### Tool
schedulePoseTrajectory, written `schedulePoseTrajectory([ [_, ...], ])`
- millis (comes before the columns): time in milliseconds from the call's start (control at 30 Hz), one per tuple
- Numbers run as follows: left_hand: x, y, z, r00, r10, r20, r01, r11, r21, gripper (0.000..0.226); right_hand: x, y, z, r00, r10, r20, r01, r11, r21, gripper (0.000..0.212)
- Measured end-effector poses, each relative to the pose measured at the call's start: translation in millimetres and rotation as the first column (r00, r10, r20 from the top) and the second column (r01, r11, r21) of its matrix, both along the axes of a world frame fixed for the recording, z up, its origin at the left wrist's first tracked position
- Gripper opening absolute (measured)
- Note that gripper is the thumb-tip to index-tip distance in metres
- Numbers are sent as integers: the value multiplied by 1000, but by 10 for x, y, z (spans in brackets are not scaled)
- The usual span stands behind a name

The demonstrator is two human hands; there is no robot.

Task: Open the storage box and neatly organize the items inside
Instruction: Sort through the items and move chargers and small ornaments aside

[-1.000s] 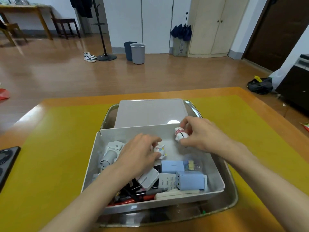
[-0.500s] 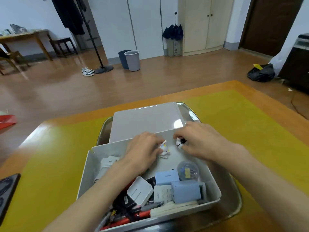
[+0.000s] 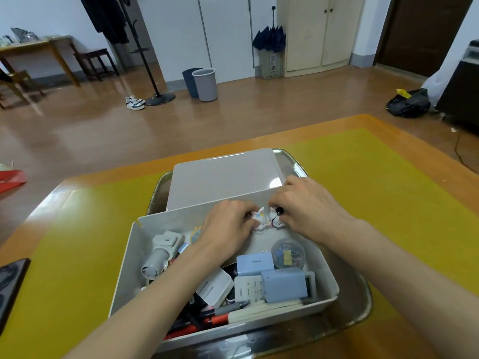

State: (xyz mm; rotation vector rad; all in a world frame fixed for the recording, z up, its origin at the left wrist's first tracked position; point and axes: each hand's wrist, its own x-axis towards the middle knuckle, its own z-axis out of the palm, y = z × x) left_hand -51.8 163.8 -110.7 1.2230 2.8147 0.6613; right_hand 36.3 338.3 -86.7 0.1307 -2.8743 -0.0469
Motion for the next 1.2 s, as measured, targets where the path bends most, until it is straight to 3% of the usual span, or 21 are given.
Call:
schedulePoseTrajectory([
  [467, -11, 53, -71, 988, -52, -144, 63, 995, 73, 15, -108, 12, -16, 993, -107, -54, 106, 994, -16, 20],
  [833, 2, 77, -13, 971, 28, -238, -26, 1000, 13, 17, -118, 15, -24, 986, -154, -58, 153, 988, -30, 18],
  [1200, 25, 35, 65, 979, 62, -193, -64, 998, -3, 27, -71, -3, 20, 987, -151, -46, 148, 987, -59, 27],
])
